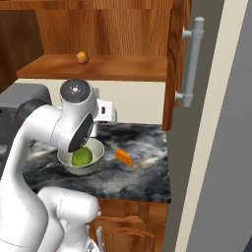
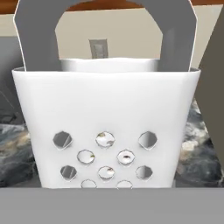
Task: Pick the cheese from the fridge and the cheese grater from the cabinet and place them next to the salad bowl.
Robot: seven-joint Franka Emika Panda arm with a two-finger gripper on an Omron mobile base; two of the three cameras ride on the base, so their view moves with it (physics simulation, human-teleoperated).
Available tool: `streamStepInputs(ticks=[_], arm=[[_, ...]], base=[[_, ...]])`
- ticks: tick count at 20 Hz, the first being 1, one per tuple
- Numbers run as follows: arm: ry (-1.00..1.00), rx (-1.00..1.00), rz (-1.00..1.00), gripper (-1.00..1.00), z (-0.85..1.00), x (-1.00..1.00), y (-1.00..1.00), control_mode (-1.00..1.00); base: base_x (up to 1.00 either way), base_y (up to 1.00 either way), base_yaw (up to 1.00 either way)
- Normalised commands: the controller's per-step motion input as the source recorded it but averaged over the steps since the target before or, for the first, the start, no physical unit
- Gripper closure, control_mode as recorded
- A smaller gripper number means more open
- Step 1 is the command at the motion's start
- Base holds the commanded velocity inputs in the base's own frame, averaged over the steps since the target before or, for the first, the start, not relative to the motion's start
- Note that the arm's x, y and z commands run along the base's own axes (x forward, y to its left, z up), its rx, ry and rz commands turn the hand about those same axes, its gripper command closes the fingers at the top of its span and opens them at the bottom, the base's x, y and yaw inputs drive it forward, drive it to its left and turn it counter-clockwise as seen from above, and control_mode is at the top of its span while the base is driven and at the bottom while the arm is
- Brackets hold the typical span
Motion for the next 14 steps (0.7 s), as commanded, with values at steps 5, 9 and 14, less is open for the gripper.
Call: streamStepInputs(ticks=[5, 9, 14], arm=[[0.00, 0.00, 0.08, 1.00, -0.74, -0.01, 0.00, -1.00], [0.00, -0.02, 0.06, 1.00, -0.67, 0.00, 0.00, -1.00], [0.00, -0.02, 0.06, 1.00, -0.23, 0.04, 0.00, -1.00]], base=[[0.00, 0.00, 0.00], [0.00, 0.00, 0.00], [0.00, 0.00, 0.00]])
